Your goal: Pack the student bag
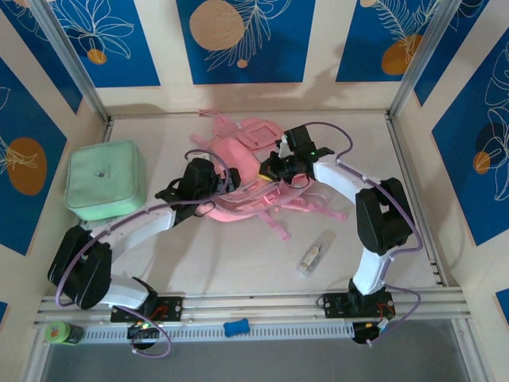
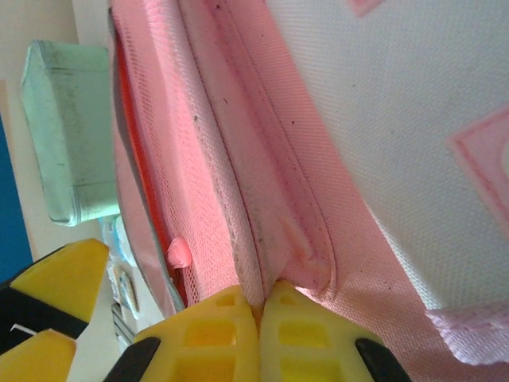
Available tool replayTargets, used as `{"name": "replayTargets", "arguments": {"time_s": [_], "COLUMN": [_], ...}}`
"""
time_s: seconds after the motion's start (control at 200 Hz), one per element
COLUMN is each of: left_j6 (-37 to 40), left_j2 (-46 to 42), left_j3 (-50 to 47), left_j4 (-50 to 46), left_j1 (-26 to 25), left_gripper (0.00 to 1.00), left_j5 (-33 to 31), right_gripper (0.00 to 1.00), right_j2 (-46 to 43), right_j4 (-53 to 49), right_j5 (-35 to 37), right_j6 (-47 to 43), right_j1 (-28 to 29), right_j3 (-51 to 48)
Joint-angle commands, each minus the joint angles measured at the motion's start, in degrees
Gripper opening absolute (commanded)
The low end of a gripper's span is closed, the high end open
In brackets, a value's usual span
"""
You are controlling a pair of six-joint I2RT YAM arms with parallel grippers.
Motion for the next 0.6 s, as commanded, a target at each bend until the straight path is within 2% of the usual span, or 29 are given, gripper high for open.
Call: {"name": "replayTargets", "arguments": {"time_s": [0.0, 0.175, 0.28, 0.445, 0.59], "left_j6": [-1.3, -8.92, -9.86, -15.47, -17.91], "left_j2": [-2.8, 1.14, 4.46, 7.96, 12.24], "left_j3": [-0.43, 3.21, 4.73, 7.54, 10.6], "left_j4": [-6.69, -13.58, -10.93, -14.01, -14.46], "left_j1": [-4.89, -10.65, -13.41, -14.69, -14.72], "left_gripper": [0.99, 0.99, 0.99, 0.99, 1.0], "left_j5": [-8.08, -14.16, -14.98, -21.99, -22.9], "right_gripper": [0.0, 0.0, 0.0, 0.0, 0.0], "right_j2": [-3.9, -3.93, -4.24, -4.15, -4.25], "right_j4": [4.89, 3.51, 4.87, 6.6, 6.22], "right_j5": [-1.52, 2.29, 3.1, 2.58, 3.36], "right_j6": [5.99, 7.97, 9.25, 10.84, 11.59], "right_j1": [2.44, 4.01, 4.43, 4.52, 4.56], "right_j3": [-1.01, -0.22, -1.47, -2.23, -2.0]}}
